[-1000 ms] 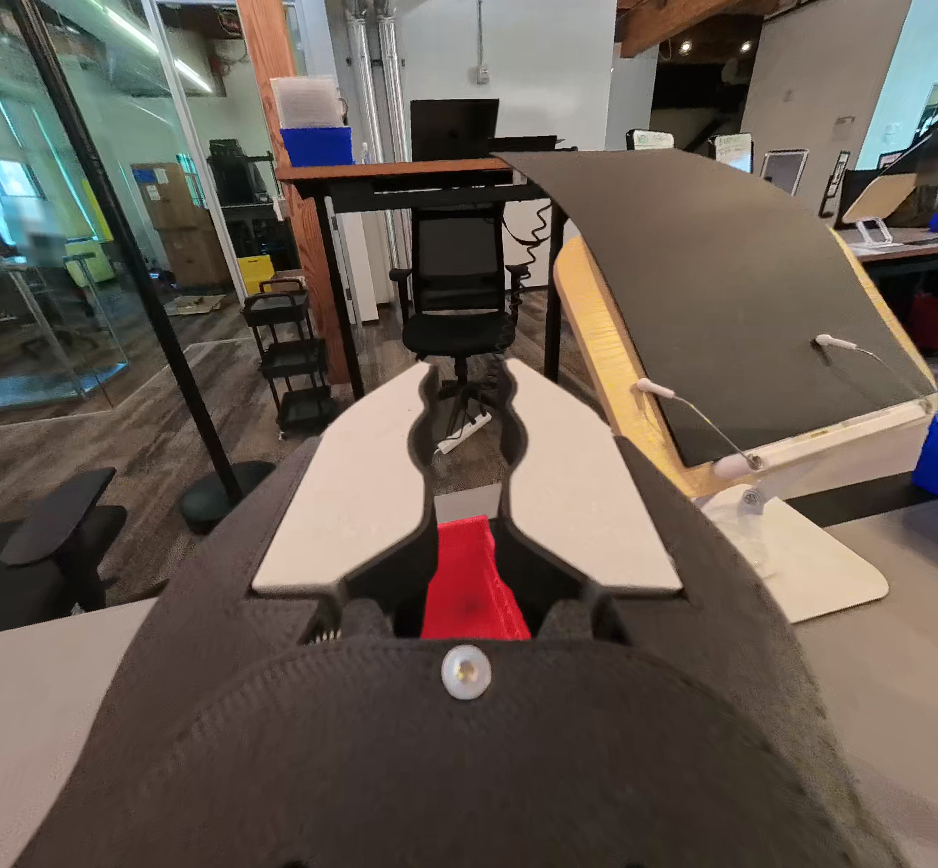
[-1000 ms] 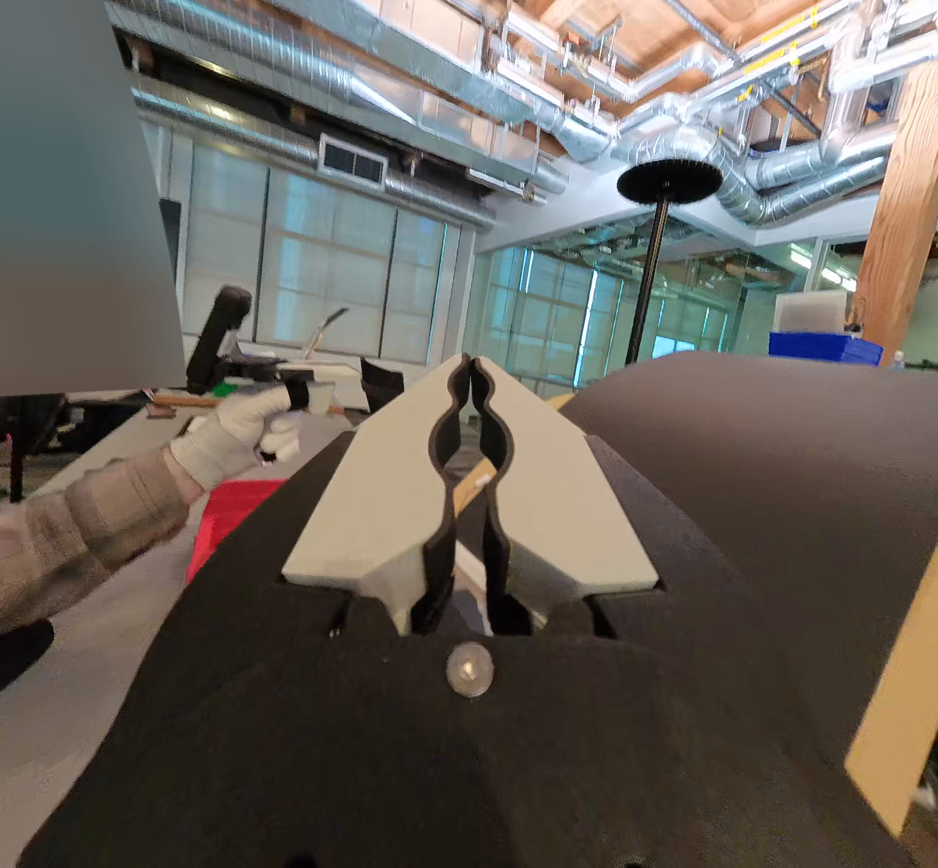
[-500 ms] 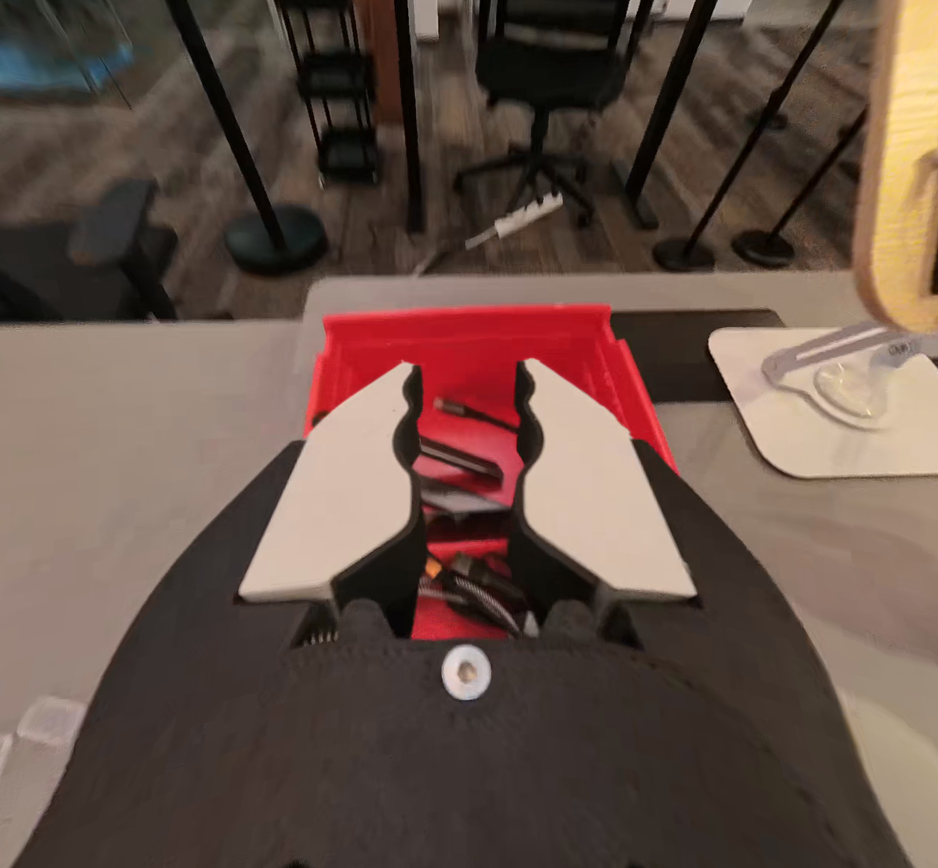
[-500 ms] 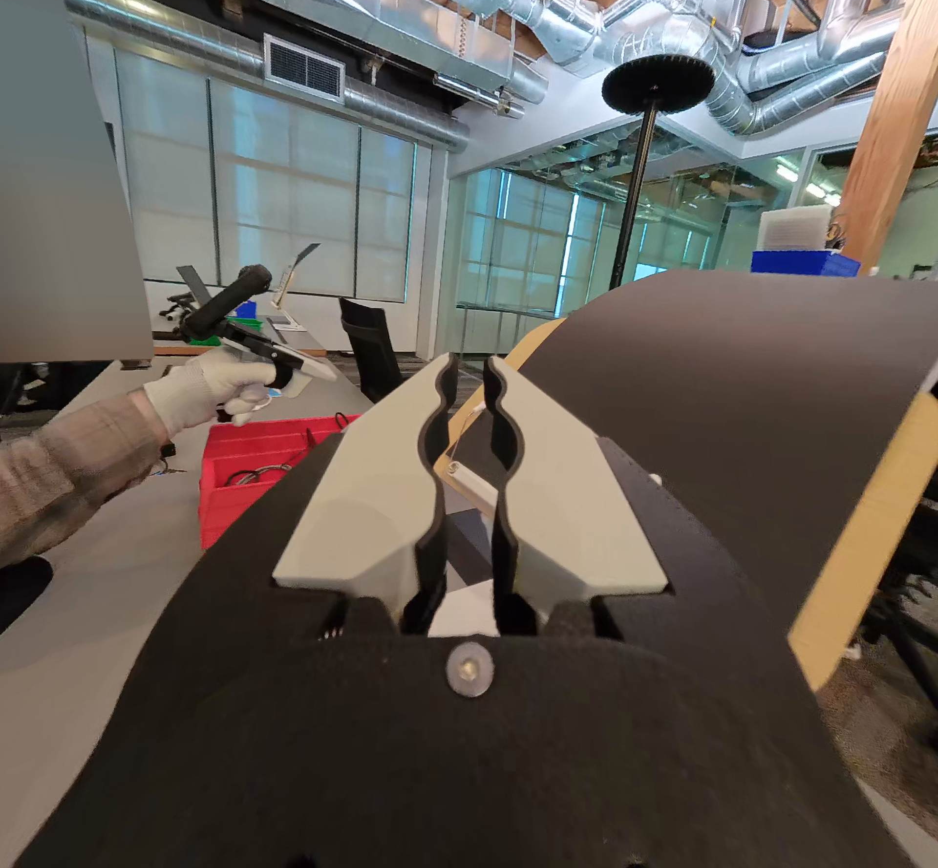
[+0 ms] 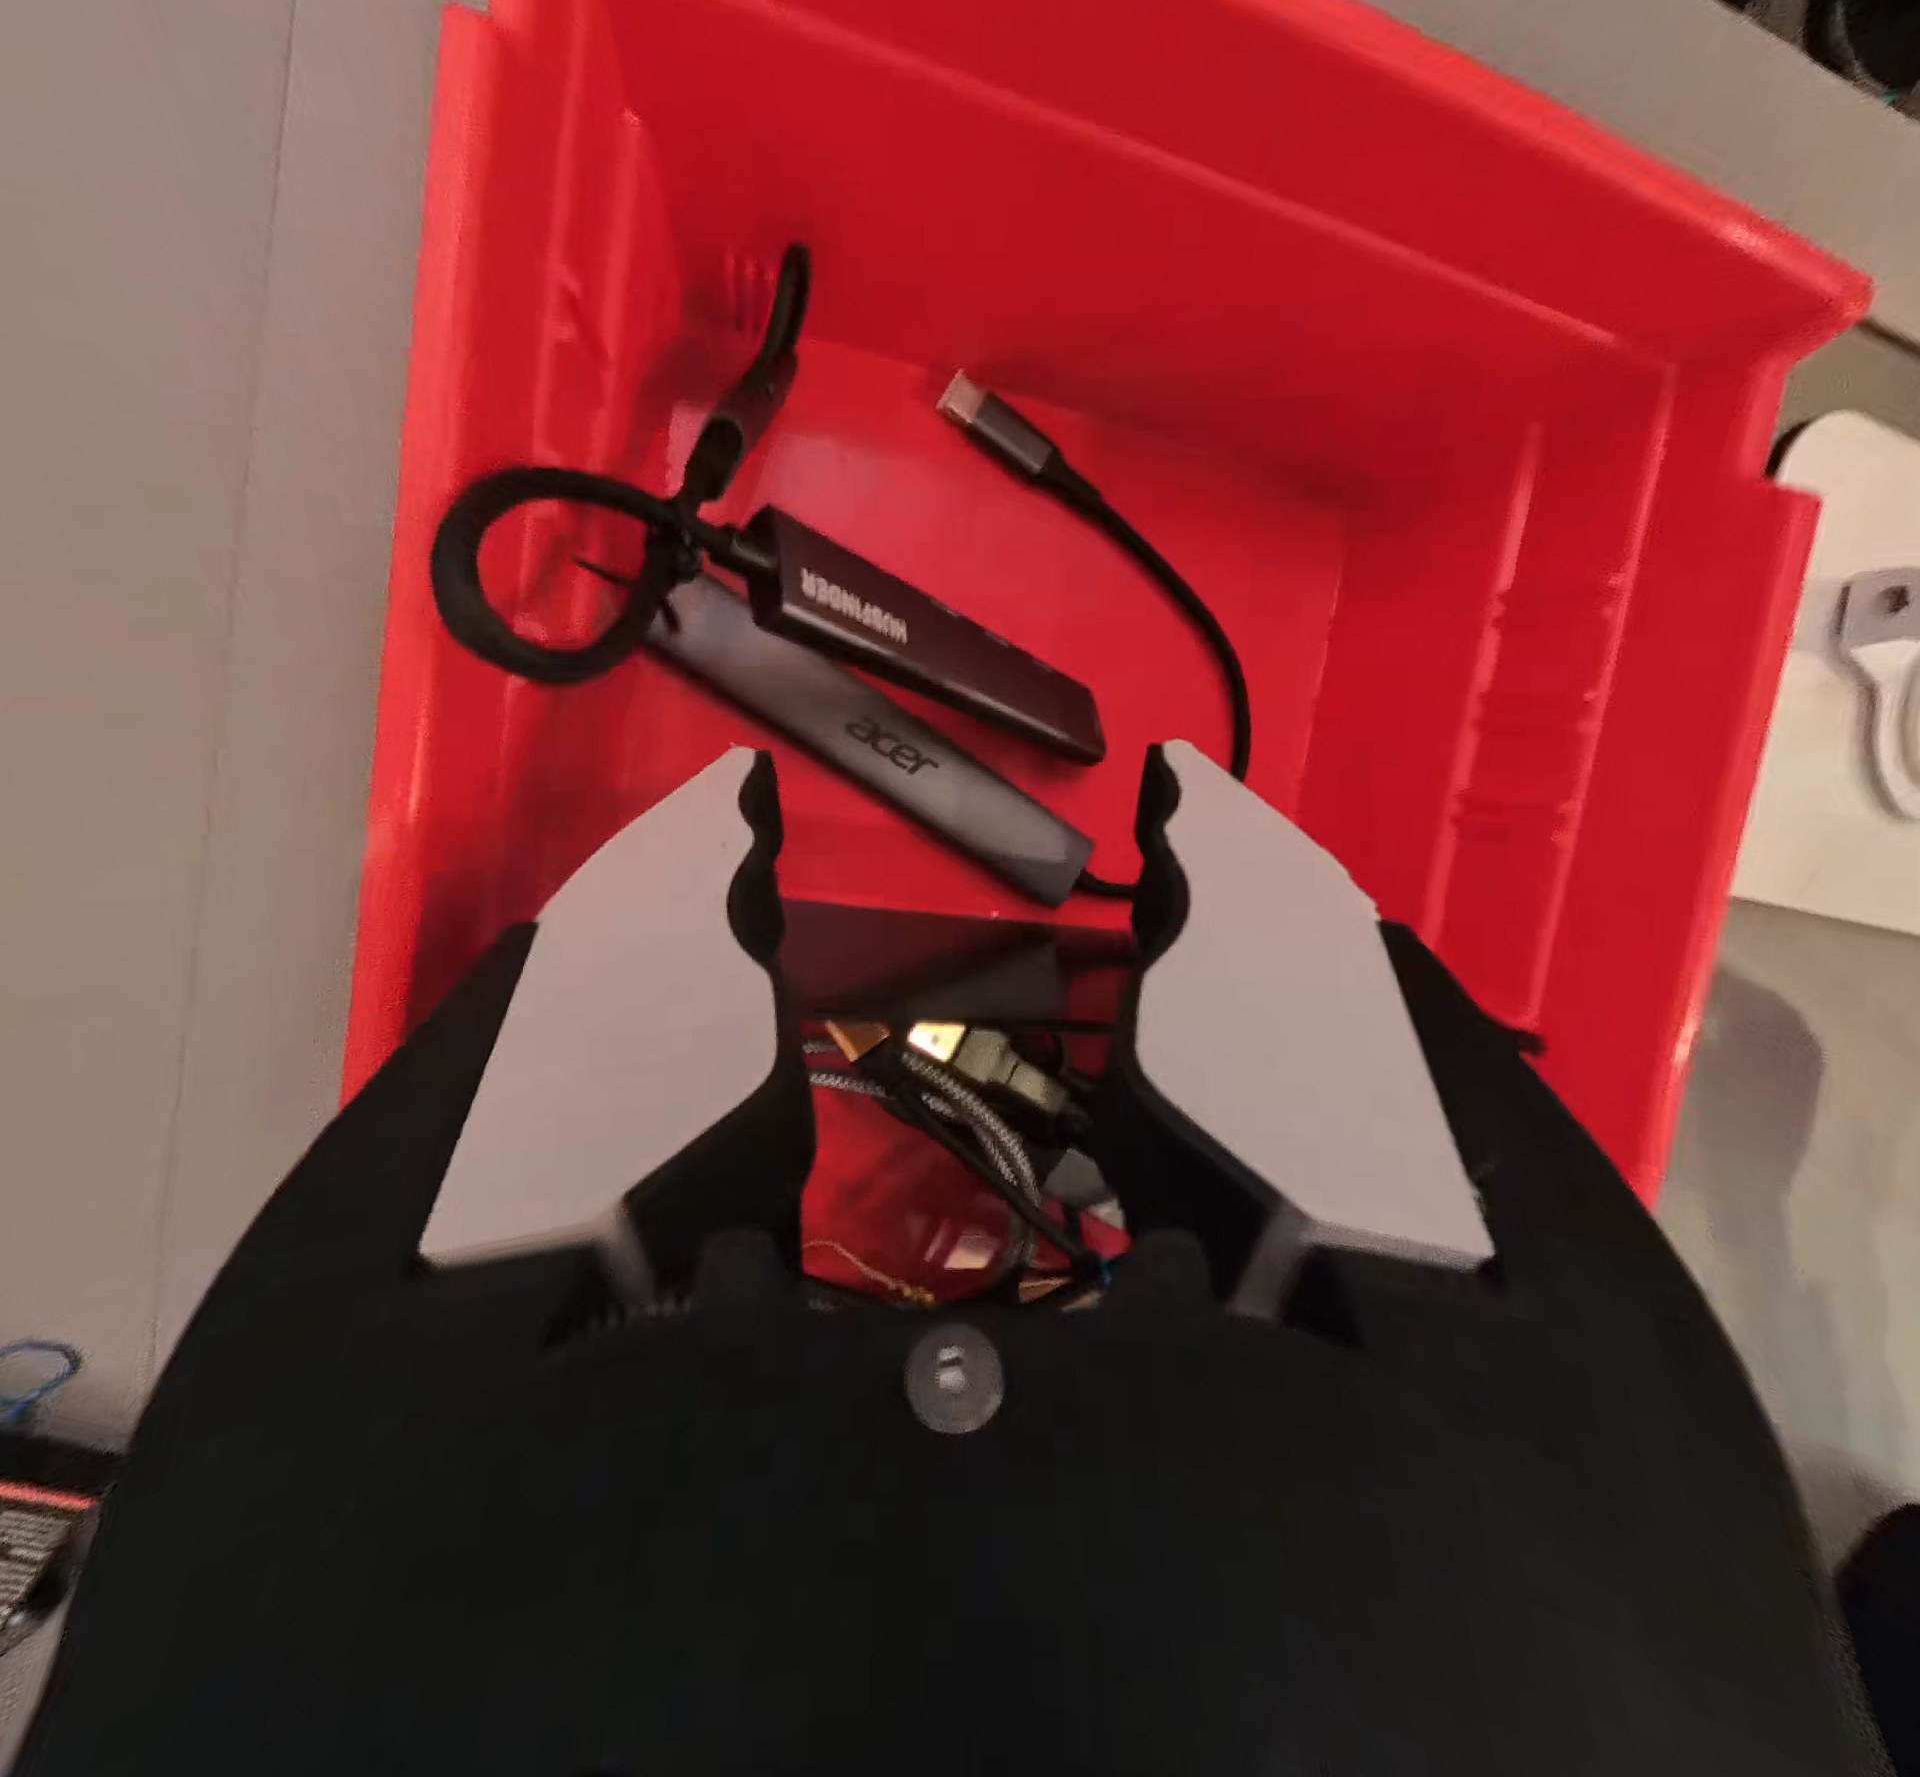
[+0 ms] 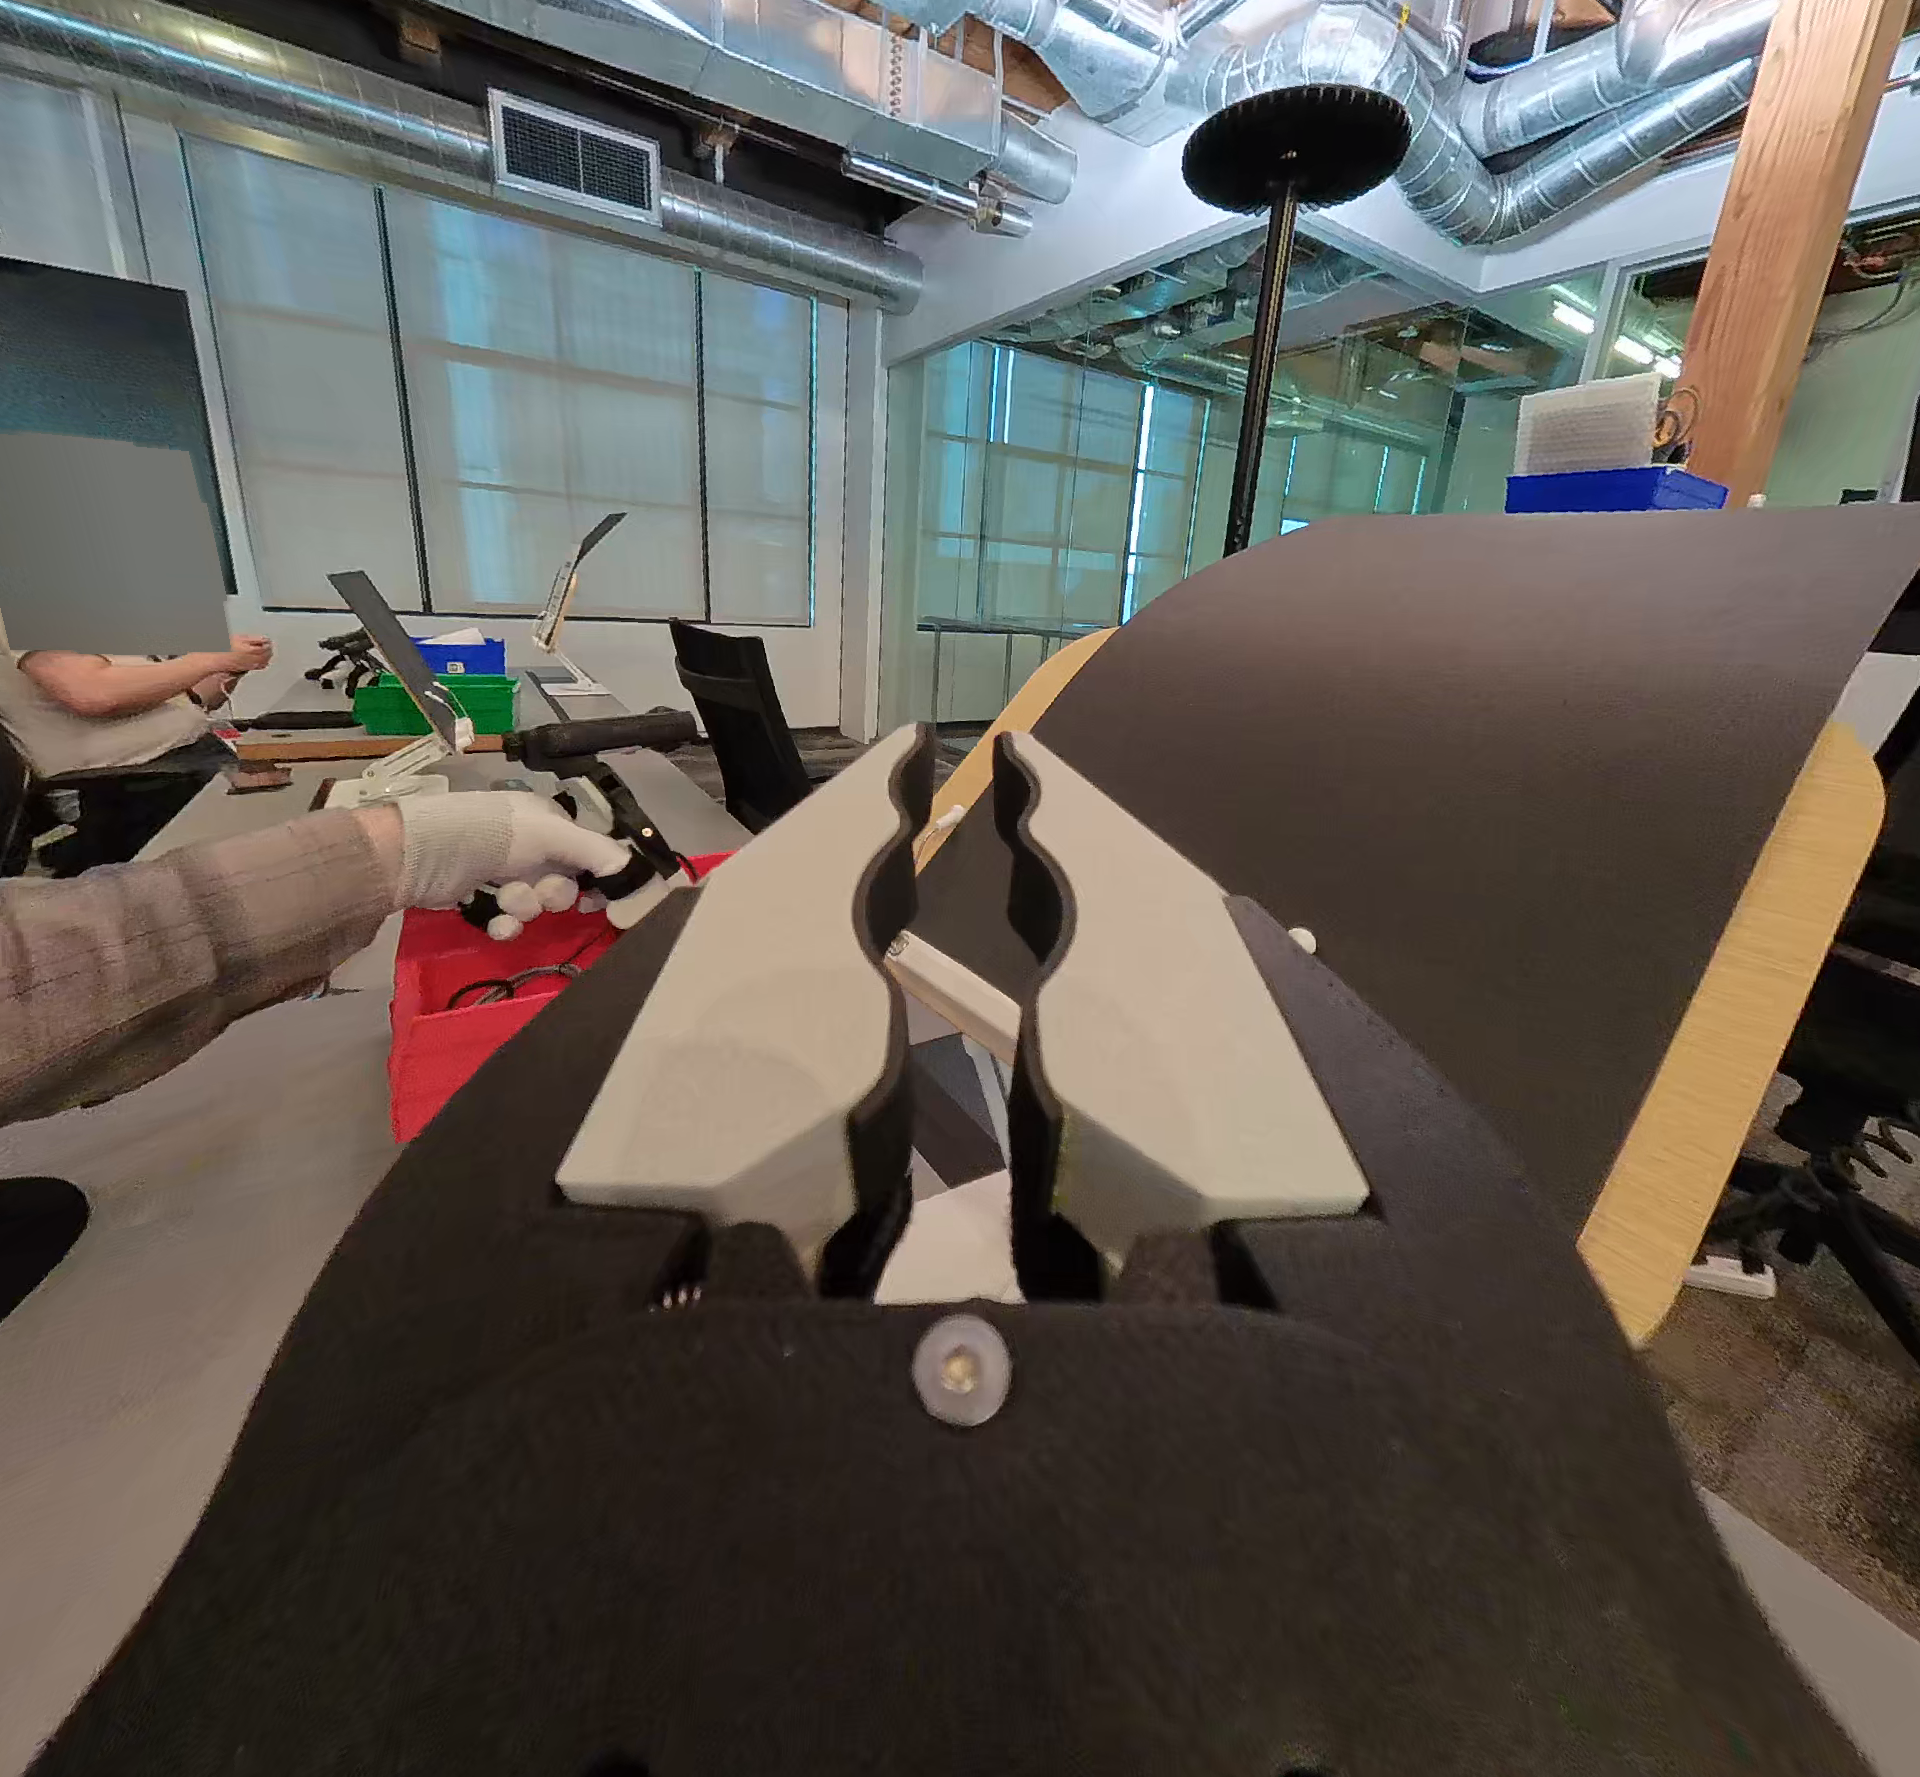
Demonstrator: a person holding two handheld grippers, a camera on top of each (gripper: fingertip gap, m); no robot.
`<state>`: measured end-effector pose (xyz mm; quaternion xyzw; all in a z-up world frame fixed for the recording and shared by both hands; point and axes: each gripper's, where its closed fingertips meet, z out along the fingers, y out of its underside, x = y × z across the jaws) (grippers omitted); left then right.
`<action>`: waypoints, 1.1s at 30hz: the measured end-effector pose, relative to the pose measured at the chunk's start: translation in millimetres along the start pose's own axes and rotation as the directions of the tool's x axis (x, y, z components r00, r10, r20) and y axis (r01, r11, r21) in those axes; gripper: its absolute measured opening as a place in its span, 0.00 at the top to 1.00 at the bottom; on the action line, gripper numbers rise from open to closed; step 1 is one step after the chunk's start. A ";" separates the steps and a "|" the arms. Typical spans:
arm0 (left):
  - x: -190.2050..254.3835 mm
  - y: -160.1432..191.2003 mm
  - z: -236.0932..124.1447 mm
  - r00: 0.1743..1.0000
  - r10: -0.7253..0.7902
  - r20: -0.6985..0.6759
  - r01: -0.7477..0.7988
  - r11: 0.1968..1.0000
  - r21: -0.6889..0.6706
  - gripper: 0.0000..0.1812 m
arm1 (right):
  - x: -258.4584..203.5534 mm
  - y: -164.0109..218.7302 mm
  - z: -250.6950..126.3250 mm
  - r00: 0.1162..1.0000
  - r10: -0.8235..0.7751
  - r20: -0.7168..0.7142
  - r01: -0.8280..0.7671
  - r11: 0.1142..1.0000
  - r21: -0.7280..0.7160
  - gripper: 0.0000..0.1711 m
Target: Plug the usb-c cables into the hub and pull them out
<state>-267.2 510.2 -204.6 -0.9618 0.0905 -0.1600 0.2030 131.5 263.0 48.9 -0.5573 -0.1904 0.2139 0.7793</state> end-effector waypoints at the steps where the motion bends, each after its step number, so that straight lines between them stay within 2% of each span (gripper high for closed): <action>1: 3.4 -4.0 0.2 1.000 -0.007 -0.012 0.007 1.000 0.002 0.65 | 0.0 -1.6 -0.5 1.000 0.006 0.002 -0.006 1.000 0.007 0.95; 5: -4.2 -13.1 6.6 0.998 -0.026 0.063 0.028 0.999 -0.037 0.66 | 0.9 -10.4 -4.6 1.000 0.017 0.002 -0.017 0.999 0.037 0.95; 7: -6.2 -16.9 7.5 0.994 0.013 0.113 -0.009 0.999 -0.044 0.71 | 2.1 -15.1 -7.9 1.000 0.006 -0.007 -0.006 0.999 0.047 0.95; 13: -7.5 -24.6 19.3 0.986 0.025 0.164 -0.004 0.992 -0.127 0.68 | 10.0 -21.7 -16.8 0.999 0.034 -0.023 -0.033 0.996 0.078 0.95; 16: -8.7 -27.2 30.7 0.989 -0.023 0.147 0.044 0.989 -0.138 0.74 | 11.5 -23.2 -18.9 0.999 0.046 -0.023 -0.043 0.995 0.086 0.95; 18: -12.1 -28.5 36.8 0.986 0.002 0.168 0.023 0.989 -0.146 0.82 | 11.8 -23.4 -19.4 0.999 0.050 -0.022 -0.048 0.995 0.087 0.95; 24: 10.1 -55.2 33.6 0.998 -0.069 0.001 0.069 0.998 -0.002 0.94 | 14.5 -15.6 -17.9 0.997 0.069 -0.017 -0.068 0.995 0.070 0.96; 29: 20.8 -71.3 14.9 0.998 -0.012 -0.060 0.020 0.990 0.138 0.94 | 8.4 -2.9 -7.8 0.998 0.069 0.010 -0.070 0.997 0.023 0.96; 33: 37.0 -83.6 -18.3 0.985 0.071 -0.158 -0.026 0.963 0.268 0.94 | -7.1 8.7 5.7 0.996 0.050 0.069 -0.047 0.998 -0.040 0.93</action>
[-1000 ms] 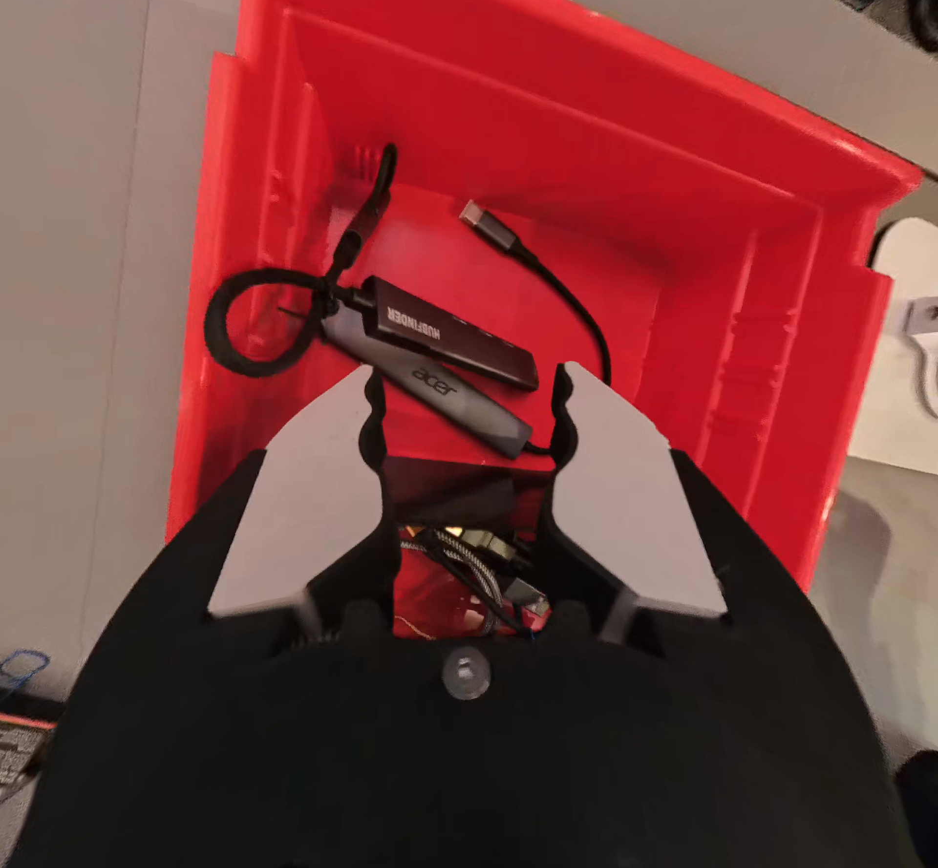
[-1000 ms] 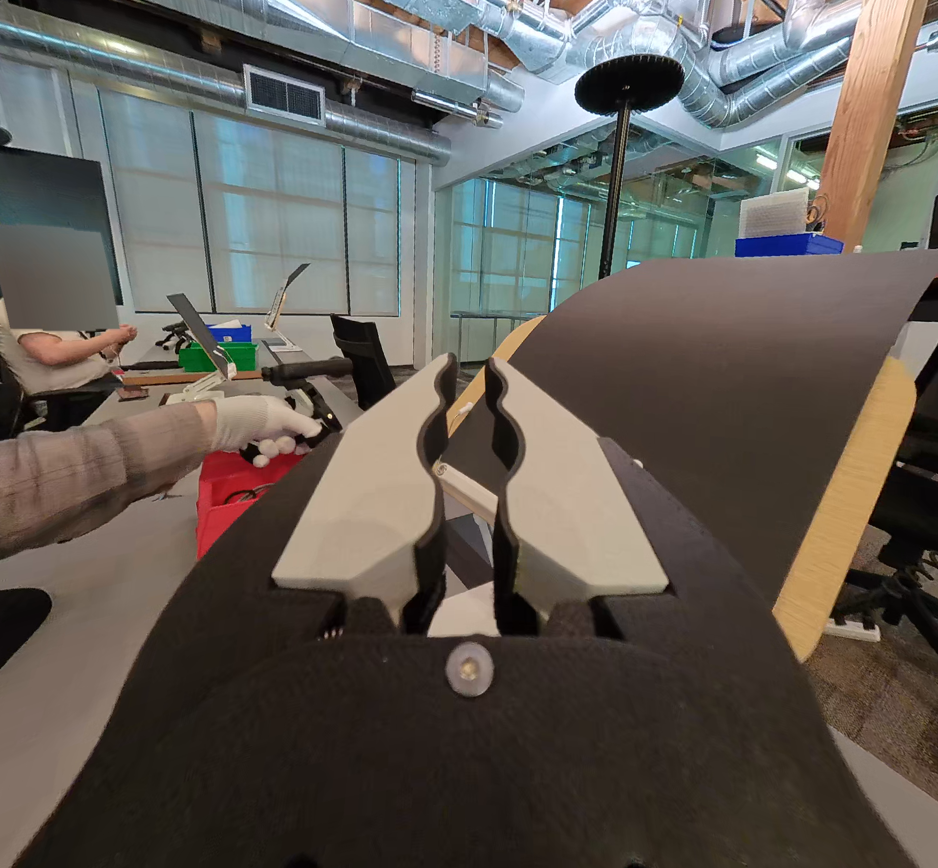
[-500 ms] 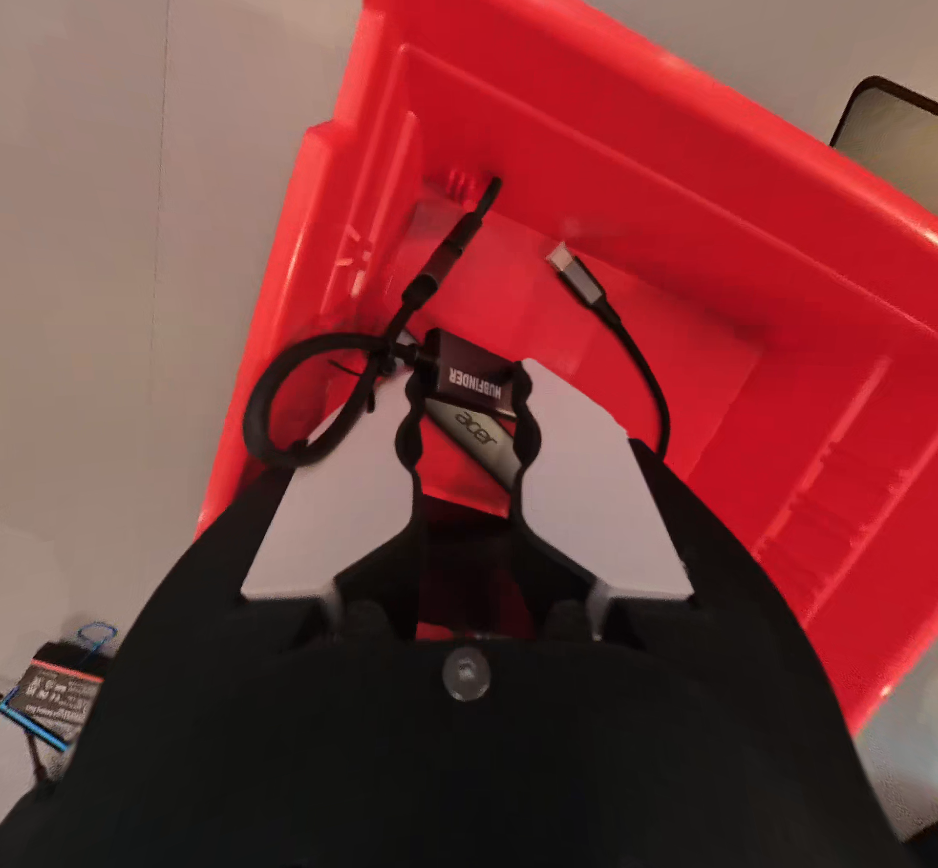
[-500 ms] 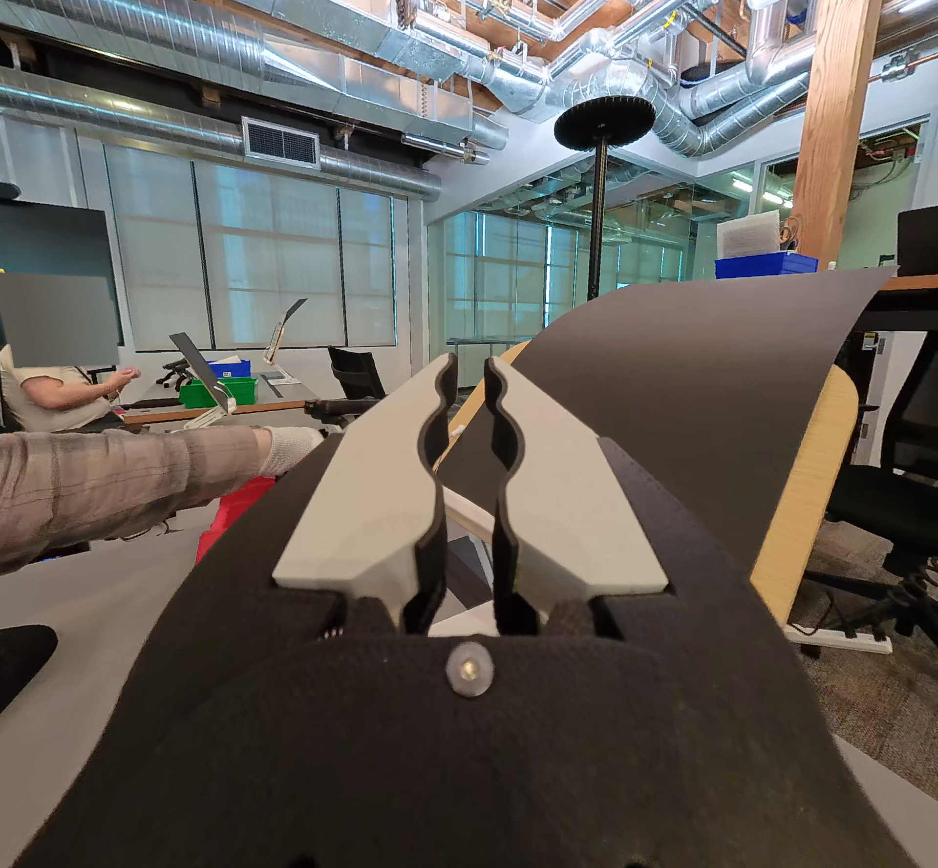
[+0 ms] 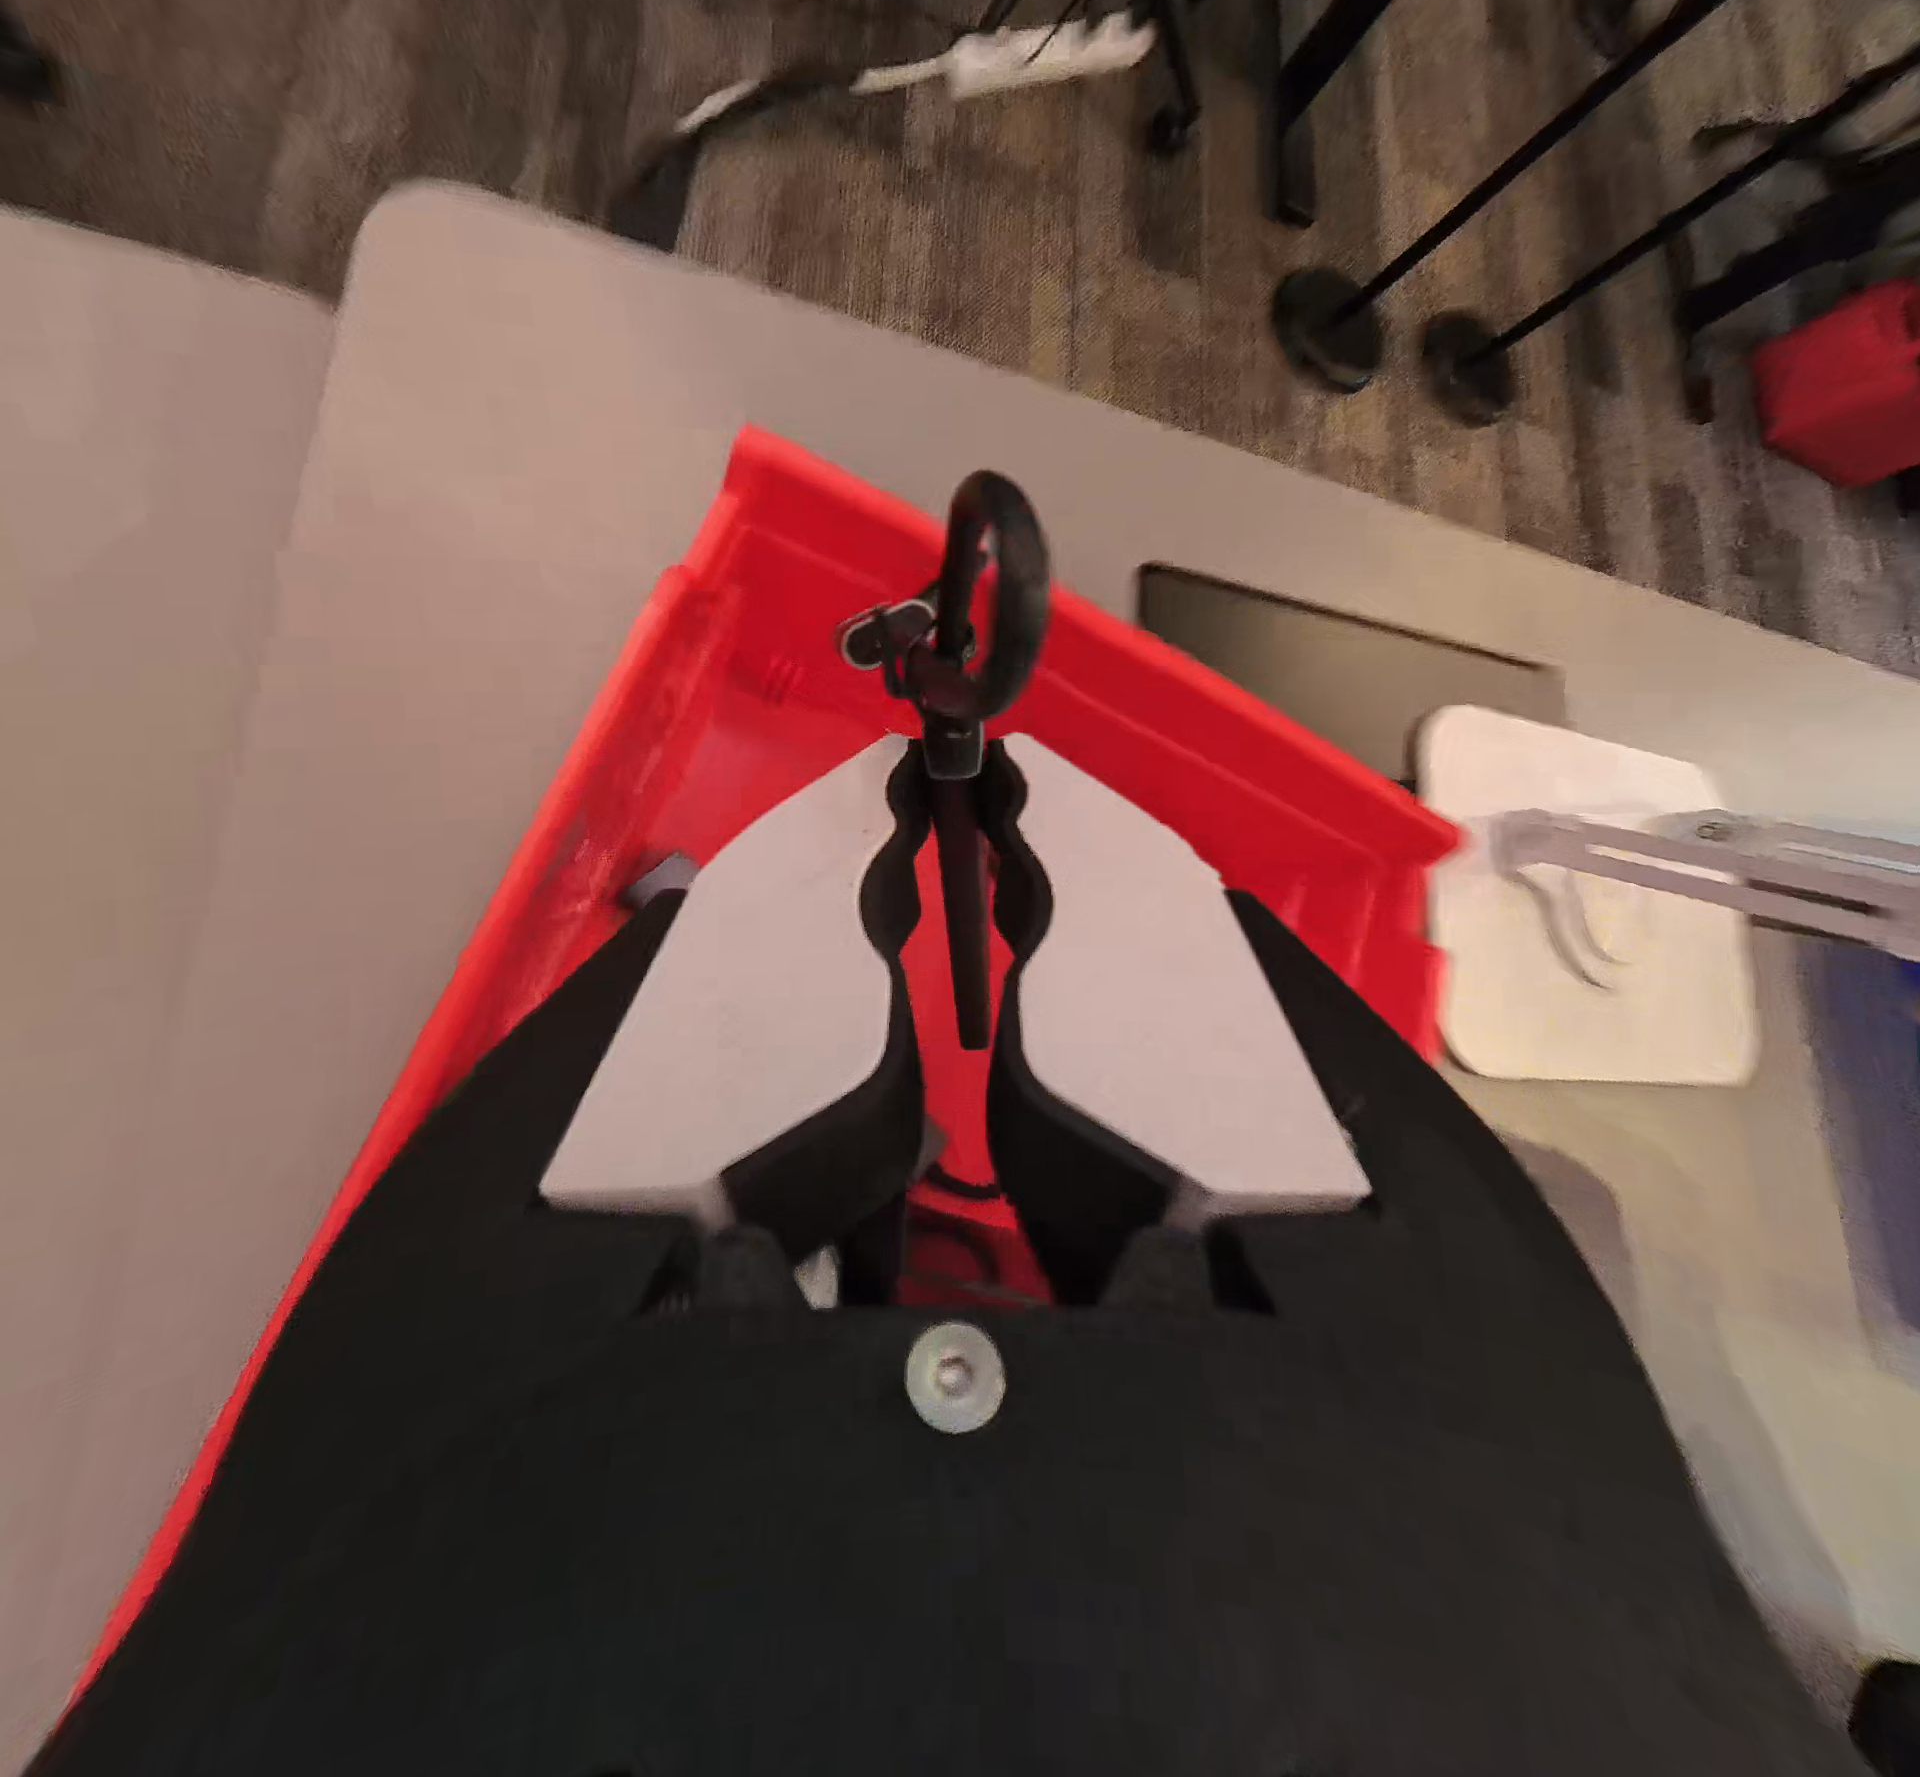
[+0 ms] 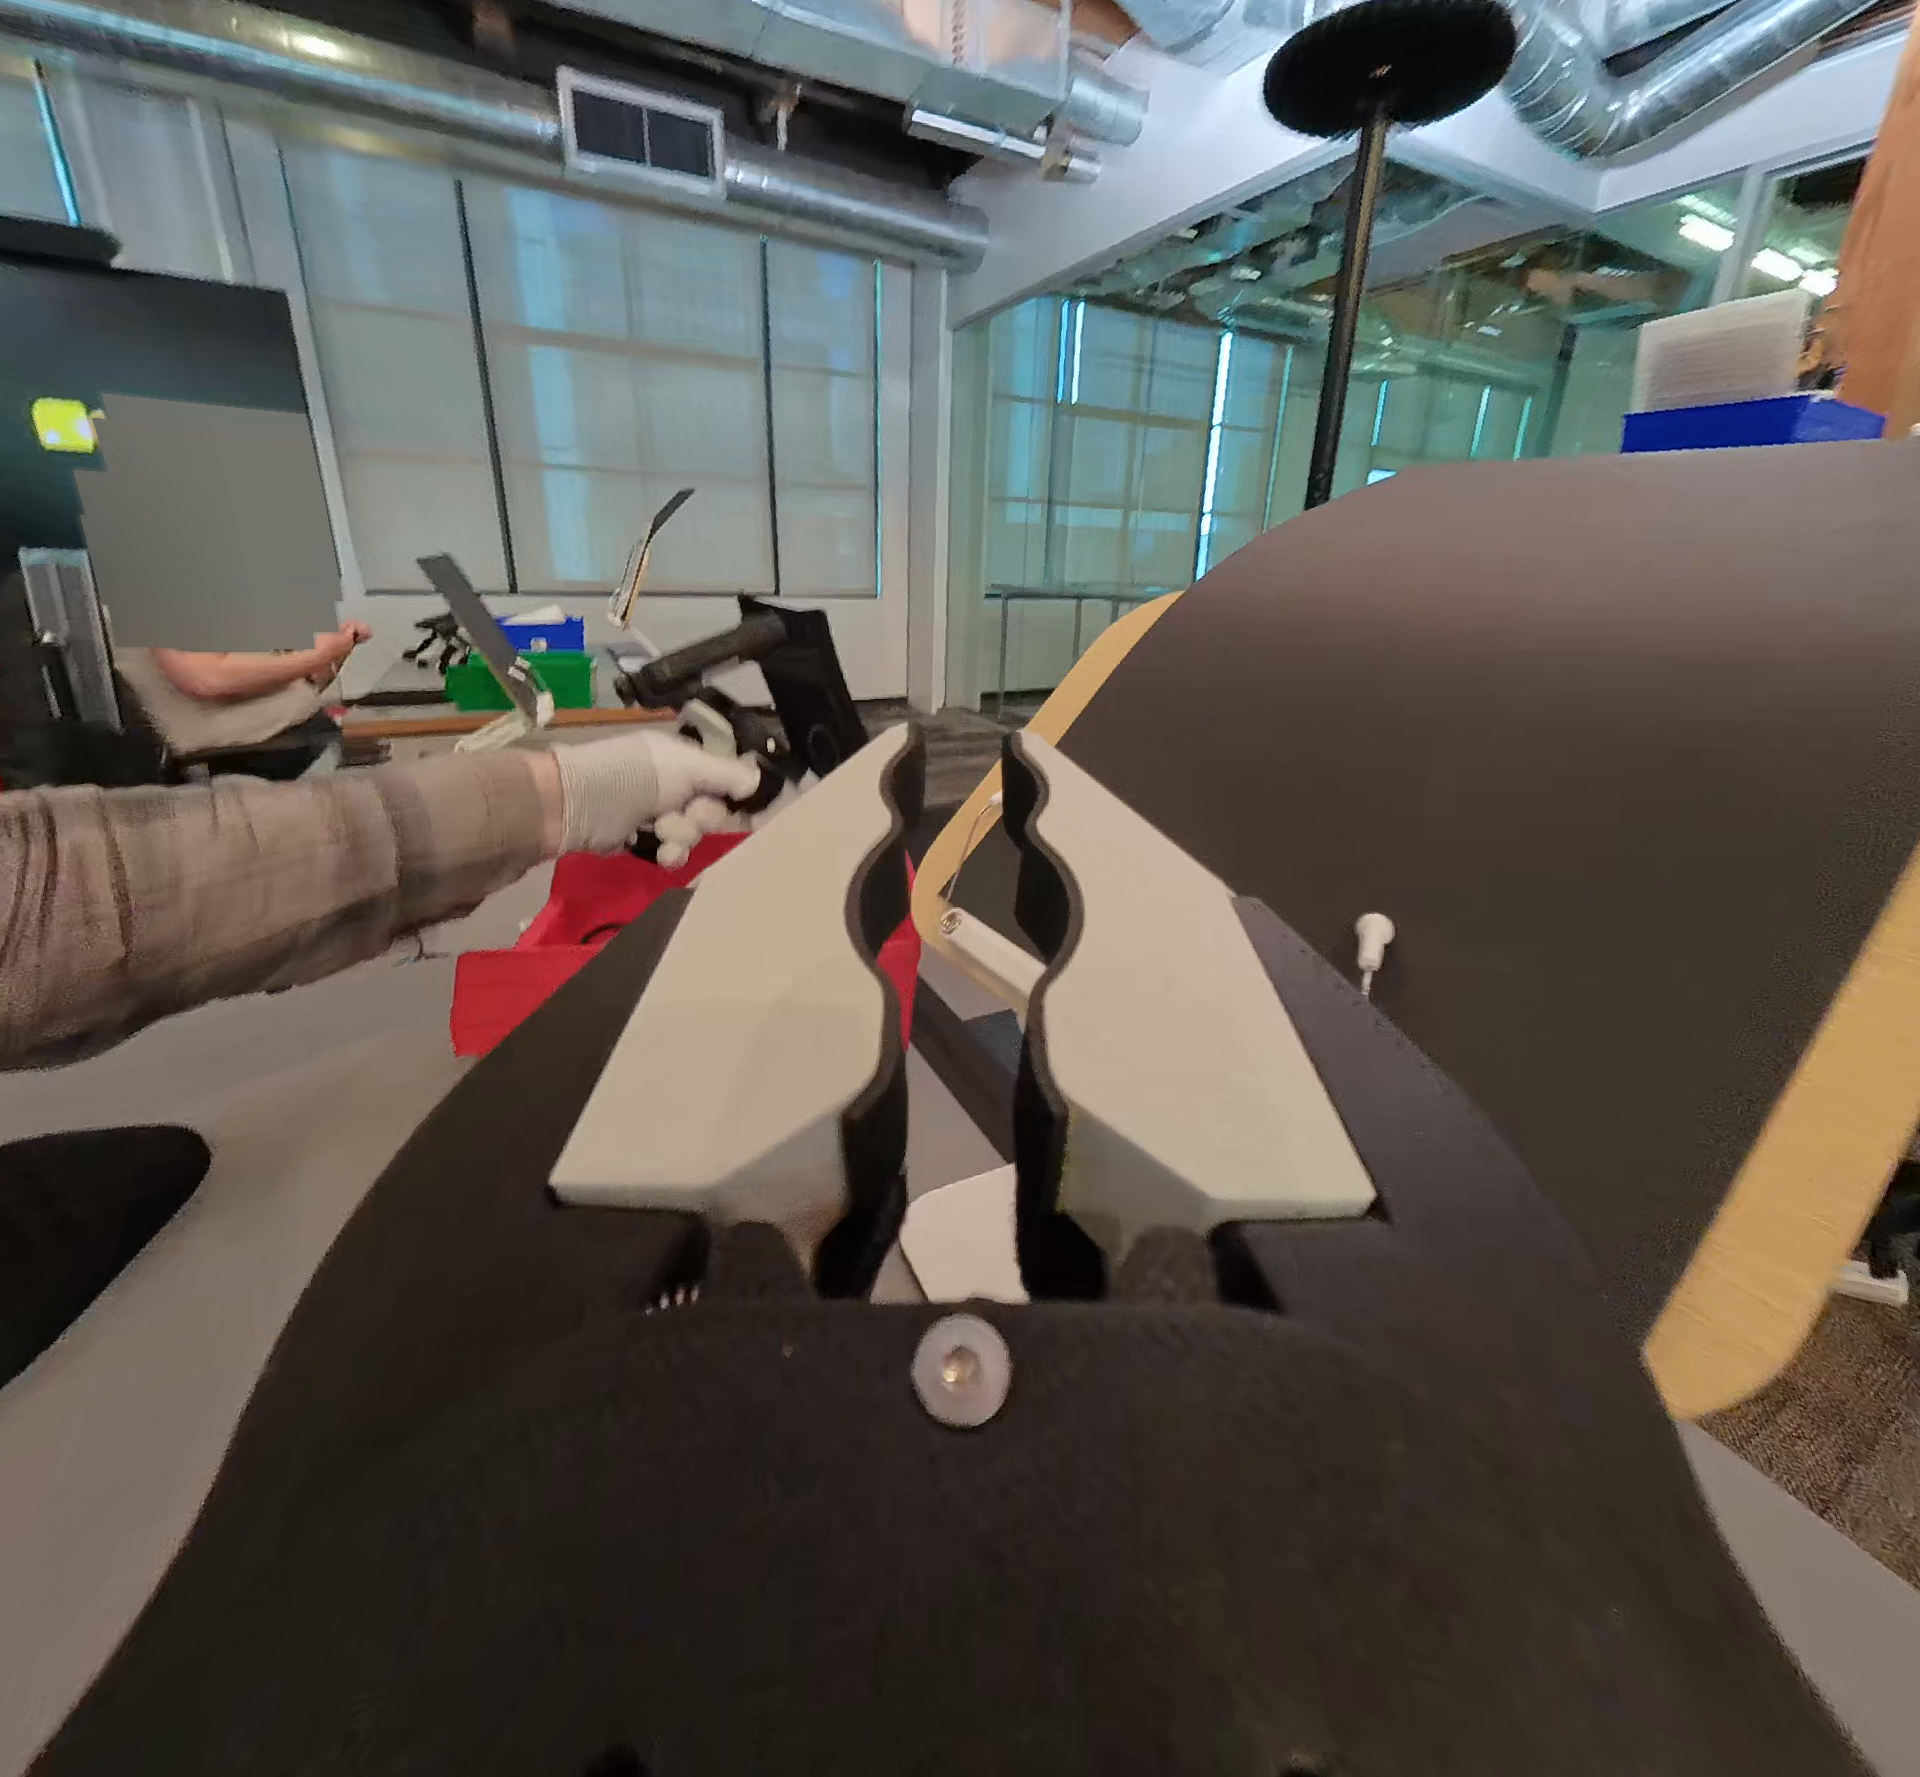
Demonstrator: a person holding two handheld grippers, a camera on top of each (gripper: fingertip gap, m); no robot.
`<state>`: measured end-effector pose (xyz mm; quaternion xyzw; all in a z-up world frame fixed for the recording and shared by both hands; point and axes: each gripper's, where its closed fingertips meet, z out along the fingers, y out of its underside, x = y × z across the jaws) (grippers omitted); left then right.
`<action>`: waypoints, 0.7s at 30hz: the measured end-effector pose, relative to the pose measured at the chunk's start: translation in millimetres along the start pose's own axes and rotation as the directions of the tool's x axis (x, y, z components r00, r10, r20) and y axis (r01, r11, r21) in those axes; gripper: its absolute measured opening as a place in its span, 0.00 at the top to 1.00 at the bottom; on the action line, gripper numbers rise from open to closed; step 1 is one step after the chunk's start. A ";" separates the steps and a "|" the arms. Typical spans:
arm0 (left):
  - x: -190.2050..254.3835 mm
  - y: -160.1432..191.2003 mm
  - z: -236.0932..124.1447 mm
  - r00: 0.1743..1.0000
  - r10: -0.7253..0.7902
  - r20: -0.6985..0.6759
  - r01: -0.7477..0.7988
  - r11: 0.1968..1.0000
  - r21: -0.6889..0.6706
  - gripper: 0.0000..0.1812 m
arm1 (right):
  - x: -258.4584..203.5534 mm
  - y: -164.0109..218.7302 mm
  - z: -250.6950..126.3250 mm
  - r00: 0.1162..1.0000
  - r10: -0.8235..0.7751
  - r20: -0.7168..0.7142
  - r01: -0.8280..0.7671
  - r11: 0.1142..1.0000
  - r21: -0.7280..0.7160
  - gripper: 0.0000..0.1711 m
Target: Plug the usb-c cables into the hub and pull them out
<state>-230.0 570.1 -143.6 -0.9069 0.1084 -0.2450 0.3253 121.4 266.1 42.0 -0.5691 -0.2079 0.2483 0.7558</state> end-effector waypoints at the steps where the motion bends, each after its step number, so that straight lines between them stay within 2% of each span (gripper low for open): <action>1: 9.5 -6.3 -8.3 0.998 0.016 -0.061 -0.014 0.999 0.041 0.94 | -3.9 3.0 4.2 1.000 -0.010 0.012 0.010 1.000 -0.018 0.92; 3: 15.7 -14.9 -26.3 0.995 0.052 -0.083 -0.045 0.995 0.090 0.95 | -16.2 7.9 13.5 0.998 -0.026 0.059 0.028 0.999 -0.041 0.90; 5: 40.7 -21.1 -47.9 0.971 0.147 -0.186 -0.119 0.981 0.154 0.94 | -29.8 14.2 25.0 0.994 -0.019 0.112 0.027 0.997 -0.069 0.83; 6: 46.2 -21.2 -57.6 0.966 0.181 -0.183 -0.152 0.975 0.161 0.95 | -38.9 18.9 31.2 0.988 -0.009 0.151 0.023 0.996 -0.090 0.81; 10: 103.0 -11.0 -104.6 0.880 0.345 -0.326 -0.277 0.931 0.236 0.95 | -73.1 43.0 56.0 0.962 0.026 0.273 0.024 0.984 -0.176 0.77; 14: 165.3 20.0 -144.1 0.744 0.459 -0.485 -0.352 0.887 0.300 0.95 | -111.2 71.0 82.2 0.911 0.144 0.385 -0.045 0.966 -0.255 0.71; 16: 196.8 43.9 -162.3 0.649 0.514 -0.561 -0.389 0.857 0.337 0.95 | -126.7 83.8 96.3 0.892 0.192 0.410 -0.083 0.960 -0.269 0.71; 21: 246.1 100.4 -180.0 0.508 0.581 -0.635 -0.481 0.804 0.351 0.95 | -168.6 119.3 118.2 0.794 0.352 0.496 -0.197 0.920 -0.339 0.71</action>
